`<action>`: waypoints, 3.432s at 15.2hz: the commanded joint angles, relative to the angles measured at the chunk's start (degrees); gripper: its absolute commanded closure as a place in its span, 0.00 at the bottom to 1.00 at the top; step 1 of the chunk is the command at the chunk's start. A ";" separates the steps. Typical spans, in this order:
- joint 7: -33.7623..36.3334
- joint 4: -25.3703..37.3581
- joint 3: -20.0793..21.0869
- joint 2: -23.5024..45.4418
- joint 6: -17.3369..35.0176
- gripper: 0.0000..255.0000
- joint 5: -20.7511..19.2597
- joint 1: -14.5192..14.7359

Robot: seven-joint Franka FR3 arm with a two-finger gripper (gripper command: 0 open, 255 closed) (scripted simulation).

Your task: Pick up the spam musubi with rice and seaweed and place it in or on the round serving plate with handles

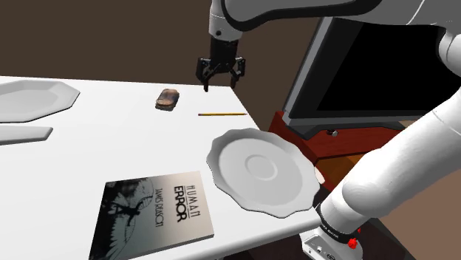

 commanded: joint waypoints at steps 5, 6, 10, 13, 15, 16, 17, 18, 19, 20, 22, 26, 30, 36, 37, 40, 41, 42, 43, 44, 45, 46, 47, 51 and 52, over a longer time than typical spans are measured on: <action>12.14 14.84 3.55 15.34 -2.16 0.00 -4.68 1.58; 13.94 17.72 3.79 18.03 -2.81 0.00 -5.63 2.18; 20.31 30.94 3.93 29.33 -6.44 0.00 -9.40 5.51; 23.90 43.63 3.10 38.72 -10.57 0.00 -11.98 9.12; 24.79 48.85 2.54 42.25 -12.38 0.00 -12.75 10.67; 24.85 47.71 2.51 42.02 -11.47 0.00 -12.67 10.45; 24.92 46.59 2.52 41.81 -10.58 0.00 -12.62 10.23; 24.99 45.56 2.51 41.65 -9.72 0.00 -12.58 10.02; 25.05 44.55 2.51 41.51 -8.86 0.00 -12.56 9.83; 25.12 43.57 2.50 41.38 -8.02 0.00 -12.54 9.64; 25.29 41.22 2.46 41.16 -5.92 0.00 -12.53 9.21; 25.28 41.22 2.46 41.16 -5.92 0.00 -12.53 9.21; 25.28 41.22 2.46 41.16 -5.92 0.00 -12.53 9.21; 25.30 41.20 2.47 41.15 -5.91 1.00 -12.53 9.22; 25.31 41.16 2.47 41.14 -5.89 1.00 -12.53 9.22; 25.30 41.25 2.53 40.78 -5.75 1.00 -12.51 9.17; 25.30 41.25 2.53 40.78 -5.75 0.00 -12.51 9.17; 28.33 42.92 1.70 41.22 -7.23 0.00 -11.74 8.87; 31.37 44.30 0.87 41.48 -8.58 0.00 -10.89 8.49; 34.43 45.37 0.07 41.56 -9.79 0.00 -9.99 8.00; 37.51 46.10 -0.71 41.44 -10.84 0.00 -9.03 7.43; 39.00 46.33 -1.07 41.31 -11.29 0.00 -8.55 7.13; 39.05 45.23 -1.06 41.11 -10.41 0.00 -8.51 6.95; 39.23 41.22 -1.09 40.53 -7.00 0.00 -8.42 6.36; 39.28 40.30 -1.10 40.44 -6.18 0.00 -8.42 6.23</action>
